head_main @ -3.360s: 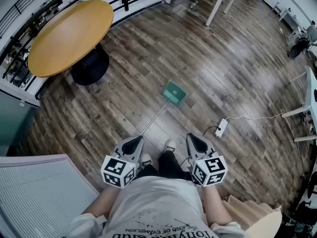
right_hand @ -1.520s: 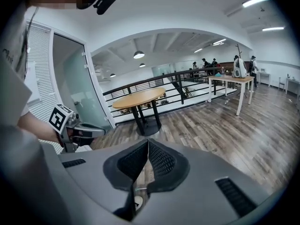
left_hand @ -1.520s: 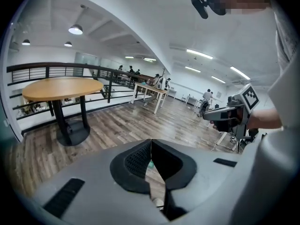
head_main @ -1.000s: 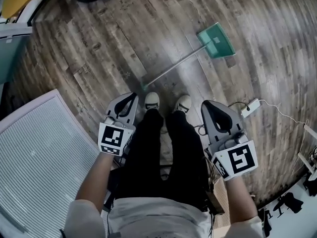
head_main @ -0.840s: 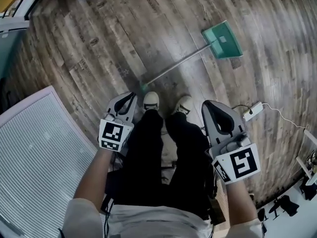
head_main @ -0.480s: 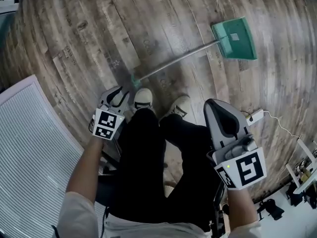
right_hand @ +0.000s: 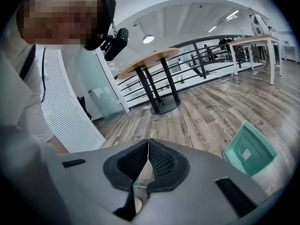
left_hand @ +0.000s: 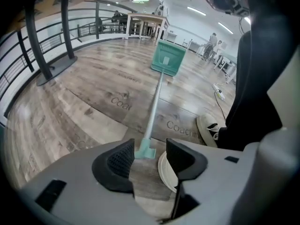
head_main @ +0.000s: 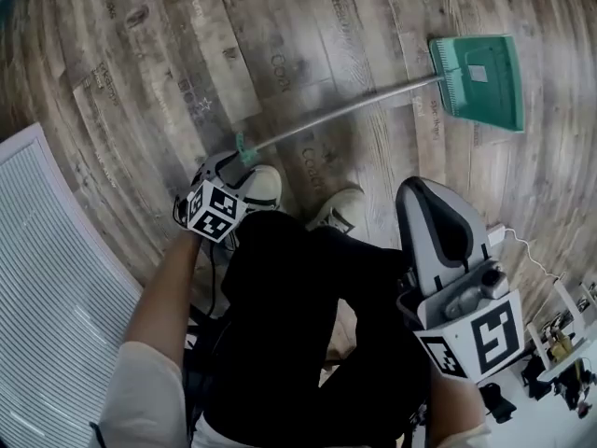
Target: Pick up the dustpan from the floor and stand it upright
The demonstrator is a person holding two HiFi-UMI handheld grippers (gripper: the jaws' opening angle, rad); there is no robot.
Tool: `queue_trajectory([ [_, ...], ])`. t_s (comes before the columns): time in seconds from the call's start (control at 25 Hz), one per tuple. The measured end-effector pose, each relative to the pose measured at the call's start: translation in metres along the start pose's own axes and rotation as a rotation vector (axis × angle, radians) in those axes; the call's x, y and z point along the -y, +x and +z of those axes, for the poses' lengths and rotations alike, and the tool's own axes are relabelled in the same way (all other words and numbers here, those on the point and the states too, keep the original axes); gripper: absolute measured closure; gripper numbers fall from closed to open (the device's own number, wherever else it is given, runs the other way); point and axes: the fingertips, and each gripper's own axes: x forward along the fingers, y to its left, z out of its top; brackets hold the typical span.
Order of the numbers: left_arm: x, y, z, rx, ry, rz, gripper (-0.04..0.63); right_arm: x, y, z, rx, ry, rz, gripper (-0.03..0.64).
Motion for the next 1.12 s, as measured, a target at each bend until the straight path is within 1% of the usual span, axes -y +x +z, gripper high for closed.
queue_trajectory([
  [0.12,-0.002,0.030,-0.012,-0.038,0.021,0.010,0.355,0.008,0.006,-0.002,0.003,-0.014,0.003,0.591],
  [0.28,-0.007,0.057,-0.023,-0.093,0.064,0.041,0.351,0.016,0.006,-0.011,-0.002,-0.009,-0.009,0.591],
  [0.4,-0.013,0.067,-0.026,-0.129,0.106,0.056,0.365,0.014,0.005,-0.017,-0.005,-0.010,-0.012,0.591],
  [0.56,-0.010,0.063,-0.023,-0.138,0.197,0.032,0.399,0.011,0.006,-0.018,-0.005,-0.004,-0.012,0.591],
  [0.72,-0.011,0.040,-0.005,-0.101,0.244,0.029,0.435,0.008,0.004,-0.009,0.005,0.016,-0.013,0.591],
  [0.88,-0.005,0.000,0.027,-0.044,0.286,0.020,0.463,-0.004,-0.006,0.008,0.010,0.035,-0.006,0.591],
  [1.0,-0.001,-0.036,0.057,-0.011,0.297,0.013,0.467,-0.016,-0.018,0.029,0.019,0.052,-0.001,0.591],
  [1.12,0.001,-0.077,0.088,-0.003,0.321,0.018,0.468,-0.028,-0.036,0.060,0.031,0.068,0.001,0.591],
])
